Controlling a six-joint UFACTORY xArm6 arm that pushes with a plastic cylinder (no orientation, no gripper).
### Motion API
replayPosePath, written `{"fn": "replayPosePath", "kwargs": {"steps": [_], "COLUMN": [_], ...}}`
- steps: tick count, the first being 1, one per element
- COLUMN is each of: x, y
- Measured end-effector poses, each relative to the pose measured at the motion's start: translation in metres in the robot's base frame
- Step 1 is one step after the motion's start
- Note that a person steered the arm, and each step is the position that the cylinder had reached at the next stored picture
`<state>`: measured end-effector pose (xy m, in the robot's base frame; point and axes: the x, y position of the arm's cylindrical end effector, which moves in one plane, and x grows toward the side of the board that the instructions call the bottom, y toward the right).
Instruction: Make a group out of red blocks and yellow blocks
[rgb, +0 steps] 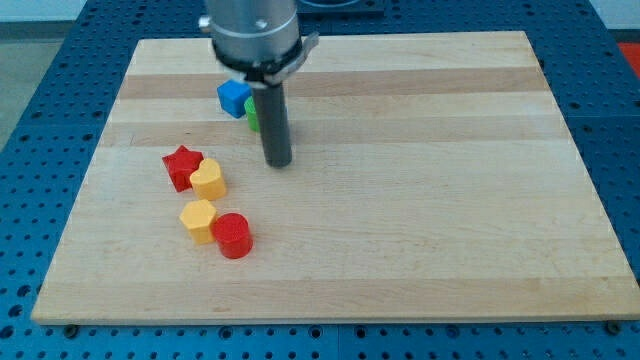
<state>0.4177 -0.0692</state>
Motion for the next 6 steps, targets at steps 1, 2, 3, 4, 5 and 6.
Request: {"fn": "replayPosePath", "kwargs": {"steps": [1,2,3,4,5,6], "x": [-0.018,0.008,0.049,0.068,0.037,0.064], "y": [-0.075,-0.081,-0.081,-0.071,-0.063,-0.04]}}
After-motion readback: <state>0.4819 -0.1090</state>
